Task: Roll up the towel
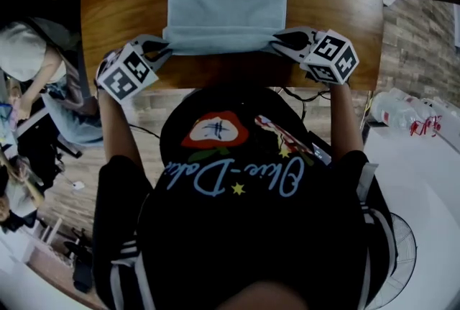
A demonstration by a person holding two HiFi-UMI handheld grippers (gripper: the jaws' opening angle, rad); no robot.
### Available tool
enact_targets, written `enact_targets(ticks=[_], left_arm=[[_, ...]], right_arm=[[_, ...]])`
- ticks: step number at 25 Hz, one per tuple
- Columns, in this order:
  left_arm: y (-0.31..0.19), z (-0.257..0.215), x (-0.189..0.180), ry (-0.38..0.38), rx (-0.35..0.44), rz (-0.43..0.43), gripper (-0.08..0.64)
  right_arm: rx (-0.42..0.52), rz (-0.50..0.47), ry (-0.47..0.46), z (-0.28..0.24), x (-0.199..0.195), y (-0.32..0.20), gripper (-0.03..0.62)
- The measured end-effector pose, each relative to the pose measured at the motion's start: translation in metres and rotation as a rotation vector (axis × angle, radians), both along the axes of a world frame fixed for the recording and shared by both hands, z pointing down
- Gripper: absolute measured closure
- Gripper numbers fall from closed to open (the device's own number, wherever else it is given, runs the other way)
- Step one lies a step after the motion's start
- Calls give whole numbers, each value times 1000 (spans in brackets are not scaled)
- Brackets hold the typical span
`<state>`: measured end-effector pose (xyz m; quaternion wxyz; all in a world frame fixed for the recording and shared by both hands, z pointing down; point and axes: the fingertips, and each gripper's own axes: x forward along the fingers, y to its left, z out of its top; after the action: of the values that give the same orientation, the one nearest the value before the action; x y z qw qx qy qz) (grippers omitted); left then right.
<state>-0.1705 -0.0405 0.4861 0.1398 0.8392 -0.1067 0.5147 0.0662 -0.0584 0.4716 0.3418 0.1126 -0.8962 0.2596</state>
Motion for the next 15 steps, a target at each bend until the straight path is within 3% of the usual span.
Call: enact_targets(ticks=[3,5,11,15], left_arm=[[-17,1,-3,-13,-52,4,525],[-31,3,-4,-38,-20,10,525],[-78,16,1,-160,217,26,523],[-91,26,5,-224,380,10,512]], right_arm=[[3,25,6,-2,-2,-20,554],[29,26,27,-2,-3,-32,554],[193,-29,189,17,0,-59,553],[301,-42,293,28,1,-67,510]])
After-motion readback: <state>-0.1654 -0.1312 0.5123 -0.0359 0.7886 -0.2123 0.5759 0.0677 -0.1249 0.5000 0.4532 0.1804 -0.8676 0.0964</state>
